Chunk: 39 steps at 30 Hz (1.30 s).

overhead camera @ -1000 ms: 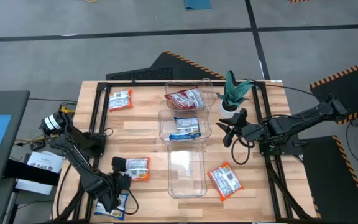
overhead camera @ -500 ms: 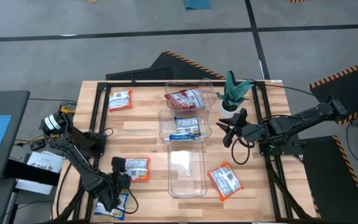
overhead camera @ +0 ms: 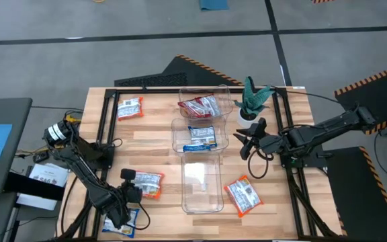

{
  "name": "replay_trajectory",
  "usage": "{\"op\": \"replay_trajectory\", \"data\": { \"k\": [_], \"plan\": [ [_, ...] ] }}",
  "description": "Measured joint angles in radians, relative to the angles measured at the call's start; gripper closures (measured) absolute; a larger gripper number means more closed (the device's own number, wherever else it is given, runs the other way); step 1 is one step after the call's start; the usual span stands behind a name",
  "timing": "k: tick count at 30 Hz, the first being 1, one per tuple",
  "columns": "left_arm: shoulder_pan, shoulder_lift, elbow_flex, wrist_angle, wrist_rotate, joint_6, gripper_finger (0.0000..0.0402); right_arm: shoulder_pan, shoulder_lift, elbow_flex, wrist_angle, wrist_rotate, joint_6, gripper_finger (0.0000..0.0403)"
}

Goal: Sort Maruchan noodles
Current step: Put the bottom left orange noodle pack into the bottom transparent bin

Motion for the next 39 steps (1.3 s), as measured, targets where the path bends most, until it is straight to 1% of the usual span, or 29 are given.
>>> {"op": "replay_trajectory", "data": {
  "k": [8,13,16,21,27,32,34,36,39],
  "plan": [
    [-0.002,-0.055,0.049,-0.07,-0.034,-0.003,0.0401,0.0,0.037,0.003,0.012,0.004,0.015,0.0285],
    [-0.001,-0.122,0.061,-0.09,-0.068,-0.002,0.0401,-0.001,0.05,0.001,0.013,0.007,0.009,0.0285],
    [0.015,-0.171,0.061,-0.086,-0.113,0.03,0.0402,-0.002,0.046,0.001,0.03,0.008,0.002,0.0285],
    [0.099,-0.254,0.061,-0.061,-0.179,0.186,0.0401,-0.006,0.025,0.001,0.059,0.009,-0.019,0.0285],
    [0.226,-0.354,0.061,0.016,-0.201,0.426,0.0401,-0.006,0.02,0.001,0.058,0.009,-0.026,0.0285],
    [0.304,-0.439,0.061,0.038,-0.221,0.54,0.0401,-0.006,0.02,0.001,0.058,0.008,-0.045,0.0285],
    [0.331,-0.464,0.061,0.082,-0.22,0.587,0.0401,-0.006,0.02,0.001,0.058,0.008,-0.045,0.0285],
    [0.349,-0.476,0.078,0.109,-0.213,0.641,0.0401,-0.006,0.02,0.001,0.058,0.007,-0.045,0.0285],
    [0.359,-0.471,0.155,0.122,-0.222,0.731,0.0401,-0.006,0.02,0.001,0.058,0.007,-0.045,0.0285]
  ]
}}
